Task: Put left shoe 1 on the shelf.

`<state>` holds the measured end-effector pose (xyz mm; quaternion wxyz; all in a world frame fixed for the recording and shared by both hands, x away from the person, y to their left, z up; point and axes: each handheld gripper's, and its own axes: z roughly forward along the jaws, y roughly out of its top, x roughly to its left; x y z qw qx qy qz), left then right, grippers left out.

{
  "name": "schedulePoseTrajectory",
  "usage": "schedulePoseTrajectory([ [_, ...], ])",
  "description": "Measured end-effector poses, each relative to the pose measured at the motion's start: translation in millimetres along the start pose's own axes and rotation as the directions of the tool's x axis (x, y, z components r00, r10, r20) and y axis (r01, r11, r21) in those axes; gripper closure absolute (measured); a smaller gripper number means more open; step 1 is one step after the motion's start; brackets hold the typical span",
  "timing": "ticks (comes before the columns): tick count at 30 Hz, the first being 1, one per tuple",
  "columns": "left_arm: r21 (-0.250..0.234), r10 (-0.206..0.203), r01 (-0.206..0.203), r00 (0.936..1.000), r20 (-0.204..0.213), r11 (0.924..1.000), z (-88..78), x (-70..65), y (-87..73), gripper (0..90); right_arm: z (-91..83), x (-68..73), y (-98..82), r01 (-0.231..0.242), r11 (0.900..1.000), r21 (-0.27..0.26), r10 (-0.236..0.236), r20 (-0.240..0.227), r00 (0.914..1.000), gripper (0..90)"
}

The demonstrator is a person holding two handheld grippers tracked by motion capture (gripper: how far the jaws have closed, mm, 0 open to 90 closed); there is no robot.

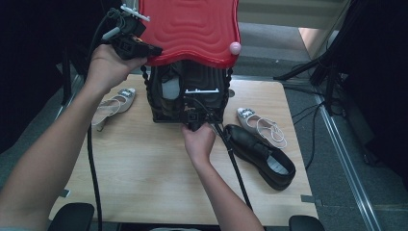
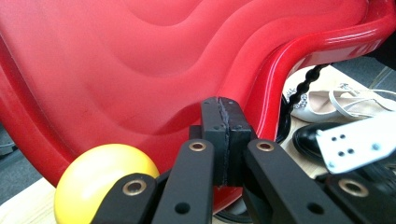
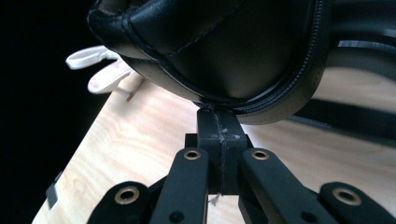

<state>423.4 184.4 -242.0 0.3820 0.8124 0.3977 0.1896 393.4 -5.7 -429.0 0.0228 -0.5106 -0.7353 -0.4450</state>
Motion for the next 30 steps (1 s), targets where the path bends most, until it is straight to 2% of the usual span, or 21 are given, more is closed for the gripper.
schedulePoseTrajectory([
  [8, -0.006, 0.005, -0.005, 1.0000, 0.000, 1.0000, 0.3, 0.0, -0.3, 90.0, 11.7, -1.3, 21.6, -0.011, 1.000, -0.017, 0.011, 0.009, 0.9999, 90.0],
  [13, -0.007, 0.005, -0.005, 1.0000, 0.000, 1.0000, 0.3, -0.2, -0.5, 90.0, 19.2, 0.8, 31.6, -0.013, 1.000, -0.015, 0.013, 0.038, 0.9992, 90.0],
  [17, -0.009, 0.005, -0.005, 1.0000, 0.000, 1.0000, 0.1, 0.0, -0.8, 90.0, 27.8, -4.8, 37.4, -0.012, 1.000, -0.003, 0.012, 0.070, 0.9975, 90.0],
  [18, -0.010, 0.008, -0.008, 1.0000, 0.000, 0.9999, 0.1, 0.2, -0.9, 90.0, 28.2, -5.1, 36.8, -0.030, 1.000, 0.002, 0.029, 0.060, 0.9978, 90.0],
  [19, -0.012, 0.009, -0.009, 1.0000, 0.000, 0.9999, 0.2, 0.2, -1.0, 90.0, 28.0, -5.6, 34.9, -0.016, 1.000, -0.010, 0.017, 0.058, 0.9982, 90.0],
  [26, -0.007, -0.007, 0.007, 1.0000, -0.001, 0.9999, 1.1, 0.9, 0.6, 90.0, 16.1, -6.6, 20.3, -0.006, 1.000, -0.010, 0.007, 0.042, 0.9991, 90.0],
  [27, -0.006, -0.012, 0.012, 0.9999, 0.002, 0.9999, 1.1, 1.3, 1.0, 90.0, 14.4, -6.9, 17.8, -0.017, 1.000, -0.005, 0.018, 0.034, 0.9993, 90.0],
  [30, -0.005, -0.032, 0.032, 0.9992, 0.022, 0.9995, 0.7, 3.0, 2.5, 90.0, 9.4, -6.1, 11.7, -0.007, 1.000, 0.003, 0.007, 0.030, 0.9995, 90.0],
])
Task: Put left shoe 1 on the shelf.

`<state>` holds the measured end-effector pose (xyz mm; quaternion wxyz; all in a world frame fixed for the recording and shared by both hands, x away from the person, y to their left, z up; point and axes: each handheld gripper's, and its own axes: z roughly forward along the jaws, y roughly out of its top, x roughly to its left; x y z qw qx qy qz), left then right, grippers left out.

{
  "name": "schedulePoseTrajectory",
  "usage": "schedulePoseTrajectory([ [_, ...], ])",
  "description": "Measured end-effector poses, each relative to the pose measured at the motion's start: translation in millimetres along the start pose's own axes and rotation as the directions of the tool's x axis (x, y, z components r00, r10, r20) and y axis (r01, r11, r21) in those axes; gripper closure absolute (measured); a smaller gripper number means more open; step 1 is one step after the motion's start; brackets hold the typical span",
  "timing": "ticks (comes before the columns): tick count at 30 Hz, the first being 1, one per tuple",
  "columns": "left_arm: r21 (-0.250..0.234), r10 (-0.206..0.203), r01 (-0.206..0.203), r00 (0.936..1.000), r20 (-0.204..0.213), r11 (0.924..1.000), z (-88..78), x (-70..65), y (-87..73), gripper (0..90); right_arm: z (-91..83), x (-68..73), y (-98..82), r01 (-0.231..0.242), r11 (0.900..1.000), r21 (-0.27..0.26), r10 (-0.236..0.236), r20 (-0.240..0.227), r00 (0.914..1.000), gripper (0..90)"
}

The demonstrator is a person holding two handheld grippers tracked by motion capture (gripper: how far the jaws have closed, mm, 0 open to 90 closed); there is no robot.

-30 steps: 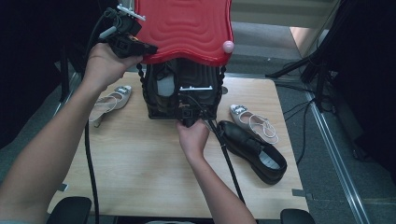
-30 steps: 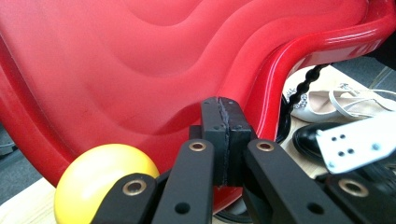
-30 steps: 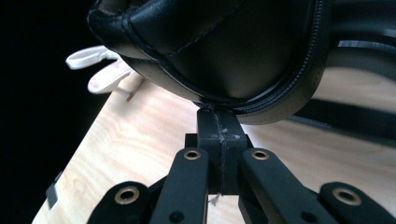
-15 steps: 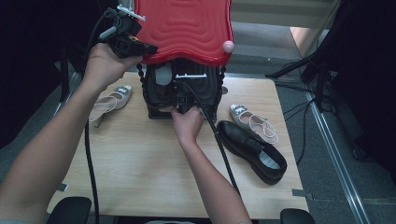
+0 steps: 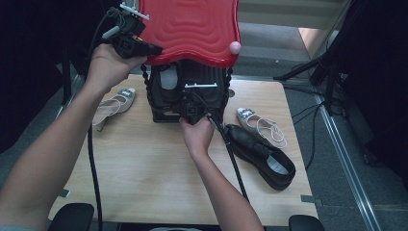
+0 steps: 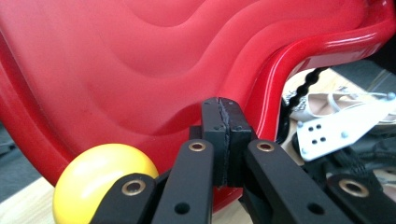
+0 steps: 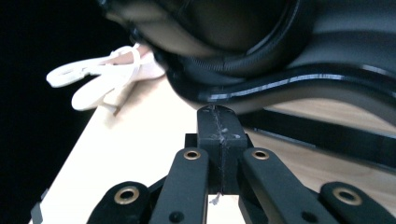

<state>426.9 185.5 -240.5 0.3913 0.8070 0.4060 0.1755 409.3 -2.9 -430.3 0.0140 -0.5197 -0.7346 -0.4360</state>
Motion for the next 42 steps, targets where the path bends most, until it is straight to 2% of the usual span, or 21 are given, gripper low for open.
schedulePoseTrajectory([
  [4, 0.001, -0.001, 0.001, 1.0000, -0.006, 1.0000, -4.6, -2.3, 3.9, 84.8, -7.9, 3.0, -6.4, 0.026, 1.000, 0.015, -0.026, -0.018, 0.9995, 90.0],
  [10, 0.011, -0.016, 0.015, 0.9980, 0.062, 0.9998, -17.2, -6.5, 4.4, 73.3, -27.5, 4.6, -15.7, 0.077, 0.997, 0.027, -0.076, -0.052, 0.9958, 88.0],
  [12, 0.003, -0.012, 0.011, 0.9971, 0.075, 0.9999, -20.4, -9.6, 1.8, 68.9, -32.1, 1.9, -18.9, 0.069, 0.997, 0.044, -0.065, -0.075, 0.9951, 86.3],
  [14, 0.002, -0.012, 0.011, 0.9958, 0.090, 0.9999, -22.4, -13.0, -2.4, 65.0, -36.0, -1.2, -22.2, 0.064, 0.996, 0.059, -0.059, -0.078, 0.9952, 86.3],
  [15, 0.004, -0.018, 0.018, 0.9945, 0.103, 0.9998, -23.3, -14.3, -4.9, 62.8, -38.7, -2.1, -23.9, 0.075, 0.995, 0.063, -0.070, -0.069, 0.9951, 85.1],
  [21, 0.043, -0.029, 0.022, 0.9889, 0.146, 0.9988, -22.1, -20.7, -23.9, 54.5, -54.2, -12.8, -35.6, 0.118, 0.990, 0.071, -0.112, -0.088, 0.9899, 75.4],
  [24, 0.055, -0.027, 0.018, 0.9868, 0.159, 0.9983, -19.3, -24.0, -34.7, 51.9, -60.8, -18.7, -40.8, 0.139, 0.988, 0.070, -0.130, -0.124, 0.9838, 69.5],
  [26, 0.058, -0.030, 0.020, 0.9849, 0.171, 0.9981, -17.3, -26.6, -42.1, 50.4, -66.5, -21.2, -43.5, 0.152, 0.987, 0.059, -0.143, -0.130, 0.9811, 67.1],
  [28, 0.060, -0.025, 0.015, 0.9836, 0.179, 0.9981, -15.4, -29.9, -49.6, 48.3, -71.2, -22.2, -45.9, 0.198, 0.978, 0.061, -0.189, -0.128, 0.9736, 63.5],
  [30, 0.062, -0.026, 0.015, 0.9823, 0.186, 0.9980, -12.9, -32.5, -57.7, 47.8, -75.2, -22.7, -48.7, 0.226, 0.971, 0.073, -0.215, -0.128, 0.9682, 61.7],
  [35, 0.084, -0.041, 0.023, 0.9764, 0.212, 0.9962, -3.0, -37.2, -78.3, 46.0, -82.9, -28.6, -53.5, 0.213, 0.969, 0.122, -0.193, -0.160, 0.9681, 61.9],
  [36, 0.088, -0.044, 0.025, 0.9751, 0.218, 0.9958, -1.0, -37.9, -82.6, 45.8, -83.7, -31.2, -55.1, 0.228, 0.965, 0.132, -0.204, -0.173, 0.9635, 61.9],
  [39, 0.092, -0.057, 0.037, 0.9716, 0.230, 0.9950, 6.3, -39.1, -96.2, 45.1, -88.3, -36.3, -60.4, 0.259, 0.954, 0.155, -0.230, -0.178, 0.9566, 61.2],
  [41, 0.104, -0.067, 0.043, 0.9691, 0.237, 0.9937, 11.7, -38.8, -105.2, 44.8, -91.8, -38.9, -62.8, 0.279, 0.946, 0.168, -0.251, -0.165, 0.9536, 60.3],
  [42, 0.106, -0.075, 0.051, 0.9689, 0.236, 0.9931, 14.4, -39.3, -109.8, 44.8, -94.0, -40.7, -64.0, 0.282, 0.945, 0.168, -0.255, -0.167, 0.9525, 60.2],
])
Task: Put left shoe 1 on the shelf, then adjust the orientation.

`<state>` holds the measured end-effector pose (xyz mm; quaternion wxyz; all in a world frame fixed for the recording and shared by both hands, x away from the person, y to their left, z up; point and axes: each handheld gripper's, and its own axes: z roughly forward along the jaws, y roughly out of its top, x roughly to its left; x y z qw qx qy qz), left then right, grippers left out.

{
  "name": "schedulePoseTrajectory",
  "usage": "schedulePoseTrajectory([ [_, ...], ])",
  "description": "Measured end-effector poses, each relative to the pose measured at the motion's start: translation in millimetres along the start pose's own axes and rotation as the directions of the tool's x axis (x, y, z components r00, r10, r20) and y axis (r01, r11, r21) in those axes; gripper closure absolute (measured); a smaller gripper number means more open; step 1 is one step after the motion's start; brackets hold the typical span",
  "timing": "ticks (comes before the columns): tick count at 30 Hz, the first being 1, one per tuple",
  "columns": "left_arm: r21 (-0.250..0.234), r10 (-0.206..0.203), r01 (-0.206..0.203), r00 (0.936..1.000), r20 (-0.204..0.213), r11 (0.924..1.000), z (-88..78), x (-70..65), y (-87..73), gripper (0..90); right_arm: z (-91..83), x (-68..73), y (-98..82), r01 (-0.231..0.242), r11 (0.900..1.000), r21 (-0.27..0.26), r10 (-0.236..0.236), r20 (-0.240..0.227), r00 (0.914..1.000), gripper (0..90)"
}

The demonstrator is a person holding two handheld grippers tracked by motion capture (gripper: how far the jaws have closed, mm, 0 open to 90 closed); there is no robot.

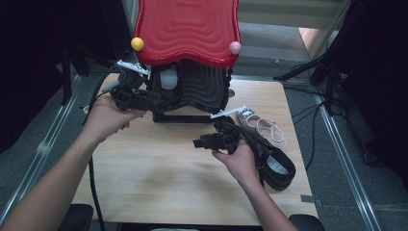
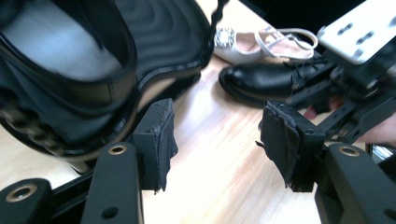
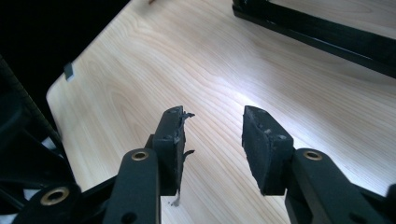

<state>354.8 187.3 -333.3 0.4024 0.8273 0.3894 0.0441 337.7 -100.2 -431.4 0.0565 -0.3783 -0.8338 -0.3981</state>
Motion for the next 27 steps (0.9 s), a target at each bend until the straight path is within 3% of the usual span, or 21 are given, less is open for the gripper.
schedulePoseTrajectory([
  [5, 0.018, -0.011, 0.011, 0.9999, 0.003, 0.9998, 13.1, 4.0, -18.9, 44.8, -7.2, -9.6, -10.2, -0.023, 1.000, 0.009, 0.023, -0.028, 0.9993, 61.0],
  [10, 0.031, -0.039, 0.039, 0.9991, 0.017, 0.9988, 25.6, 6.5, -36.9, 44.9, -10.9, -15.1, -15.4, 0.005, 0.999, 0.036, -0.006, 0.033, 0.9994, 58.3],
  [13, 0.031, -0.047, 0.046, 0.9988, 0.016, 0.9984, 33.0, 5.7, -48.7, 45.2, -14.9, -19.1, -17.2, 0.013, 0.999, 0.032, -0.014, 0.033, 0.9994, 58.9],
  [17, 0.054, -0.069, 0.067, 0.9972, 0.029, 0.9963, 44.6, 7.0, -63.0, 45.4, -19.8, -25.2, -22.4, -0.014, 1.000, 0.024, 0.013, 0.023, 0.9996, 58.9],
  [20, 0.045, -0.089, 0.087, 0.9951, 0.043, 0.9952, 49.7, 7.6, -71.7, 45.9, -22.5, -29.4, -28.3, -0.025, 0.999, 0.023, 0.025, 0.012, 0.9996, 59.3],
  [25, 0.062, -0.076, 0.074, 0.9967, 0.028, 0.9953, 57.8, 6.2, -80.4, 46.0, -33.6, -32.3, -35.4, -0.028, 0.999, 0.025, 0.027, 0.027, 0.9993, 60.2],
  [27, 0.059, -0.082, 0.080, 0.9959, 0.039, 0.9951, 60.5, 6.5, -83.2, 46.0, -39.2, -35.1, -39.0, -0.037, 0.999, 0.022, 0.036, 0.031, 0.9988, 60.6],
])
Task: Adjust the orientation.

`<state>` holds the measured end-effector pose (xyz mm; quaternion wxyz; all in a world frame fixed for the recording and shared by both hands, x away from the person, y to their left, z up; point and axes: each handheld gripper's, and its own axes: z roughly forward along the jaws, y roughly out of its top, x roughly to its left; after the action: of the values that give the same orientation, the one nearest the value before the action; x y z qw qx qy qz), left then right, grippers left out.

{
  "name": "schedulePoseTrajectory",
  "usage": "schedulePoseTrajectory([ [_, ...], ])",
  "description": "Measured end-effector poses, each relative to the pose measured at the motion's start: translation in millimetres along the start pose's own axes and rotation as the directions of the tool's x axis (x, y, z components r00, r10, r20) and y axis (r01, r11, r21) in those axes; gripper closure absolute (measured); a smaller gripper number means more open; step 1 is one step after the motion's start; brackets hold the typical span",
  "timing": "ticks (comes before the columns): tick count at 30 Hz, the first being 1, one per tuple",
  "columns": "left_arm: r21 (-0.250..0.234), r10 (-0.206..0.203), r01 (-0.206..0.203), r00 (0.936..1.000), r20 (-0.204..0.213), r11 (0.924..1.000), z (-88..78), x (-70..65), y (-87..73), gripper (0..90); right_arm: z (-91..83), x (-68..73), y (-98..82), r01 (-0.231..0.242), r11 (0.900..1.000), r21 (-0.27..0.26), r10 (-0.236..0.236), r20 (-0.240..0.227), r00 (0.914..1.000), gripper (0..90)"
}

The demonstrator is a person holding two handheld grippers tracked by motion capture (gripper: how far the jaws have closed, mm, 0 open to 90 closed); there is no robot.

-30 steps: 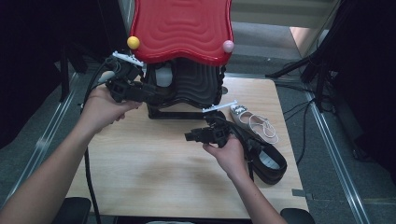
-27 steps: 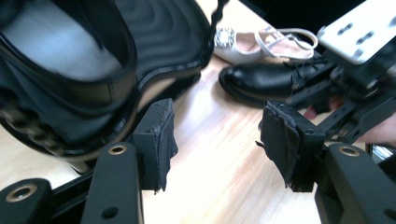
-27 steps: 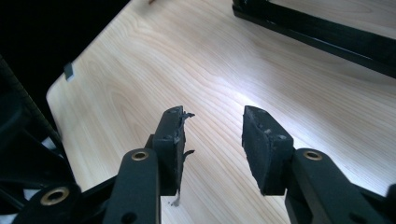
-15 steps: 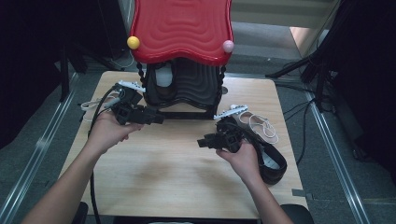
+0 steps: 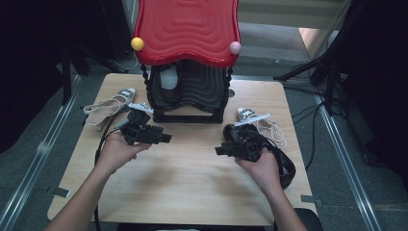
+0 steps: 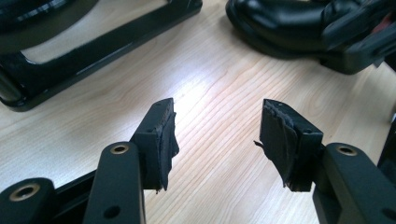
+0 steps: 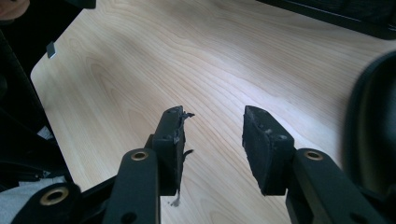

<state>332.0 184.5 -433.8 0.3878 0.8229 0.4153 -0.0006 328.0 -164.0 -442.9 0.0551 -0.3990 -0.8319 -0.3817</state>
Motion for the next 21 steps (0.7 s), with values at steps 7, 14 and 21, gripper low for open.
schedulePoseTrajectory([
  [7, 0.019, 0.003, -0.003, 1.0000, 0.004, 0.9998, 7.6, 2.8, -8.7, 46.2, -18.1, -12.6, -14.3, -0.031, 1.000, 0.003, 0.031, 0.040, 0.9987, 61.2],
  [14, 0.015, 0.003, -0.003, 1.0000, 0.006, 0.9999, 12.4, 3.4, -12.1, 46.6, -34.6, -27.5, -29.0, -0.080, 0.997, -0.011, 0.081, 0.057, 0.9951, 62.2],
  [21, 0.019, 0.022, -0.022, 0.9997, 0.008, 0.9996, 16.9, 1.4, -12.8, 46.7, -49.0, -35.9, -37.3, -0.117, 0.993, -0.010, 0.117, 0.075, 0.9903, 62.2],
])
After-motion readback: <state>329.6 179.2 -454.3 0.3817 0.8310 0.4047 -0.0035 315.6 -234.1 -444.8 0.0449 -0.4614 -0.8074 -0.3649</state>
